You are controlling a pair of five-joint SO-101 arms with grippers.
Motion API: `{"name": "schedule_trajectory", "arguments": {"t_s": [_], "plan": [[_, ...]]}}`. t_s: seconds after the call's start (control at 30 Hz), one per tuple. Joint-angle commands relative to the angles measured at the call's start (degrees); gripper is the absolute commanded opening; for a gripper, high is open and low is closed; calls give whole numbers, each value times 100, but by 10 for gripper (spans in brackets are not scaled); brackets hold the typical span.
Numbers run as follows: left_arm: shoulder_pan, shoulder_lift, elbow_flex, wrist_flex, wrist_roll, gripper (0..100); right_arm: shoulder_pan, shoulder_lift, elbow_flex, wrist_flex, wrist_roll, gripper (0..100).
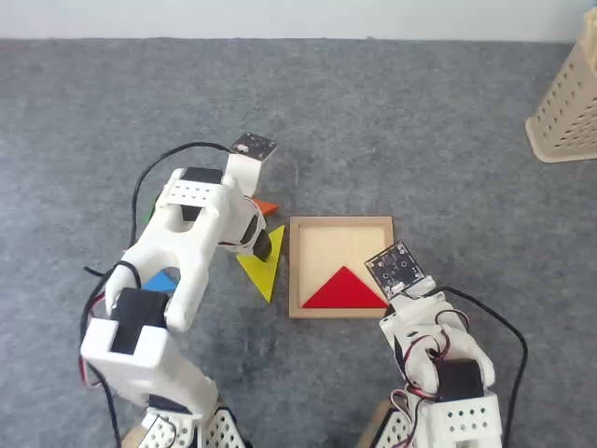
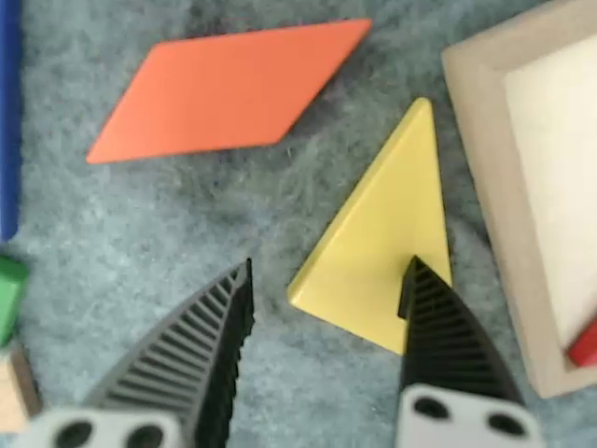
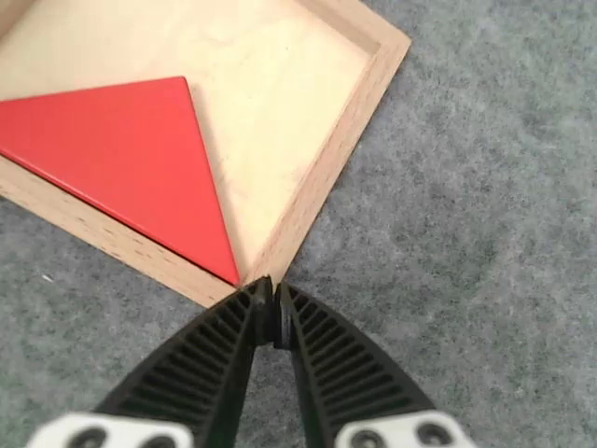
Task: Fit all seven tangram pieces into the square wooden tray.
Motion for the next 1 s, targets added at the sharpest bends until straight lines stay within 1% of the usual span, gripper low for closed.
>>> {"name": "schedule_trajectory", "arguments": {"t_s": [0.0,0.17,0.33,0.53,0.7,0.8,0.97], "plan": [[281,378,110,141,-44,239,-13,-127,88,40,62,8],[431,378,127,158,-35,239,-13,-127,88,40,62,8],[422,440,136,290,-26,237,-13,-127,88,40,62,8],[422,378,426,316,-44,233,-13,-127,88,40,62,8],[413,343,330,273,-35,153,-13,-127,88,40,62,8],[422,79,303,299,-26,122,-13,-127,88,40,62,8],[475,-712,295,791,-114,84,-13,-127,88,40,62,8]]}}
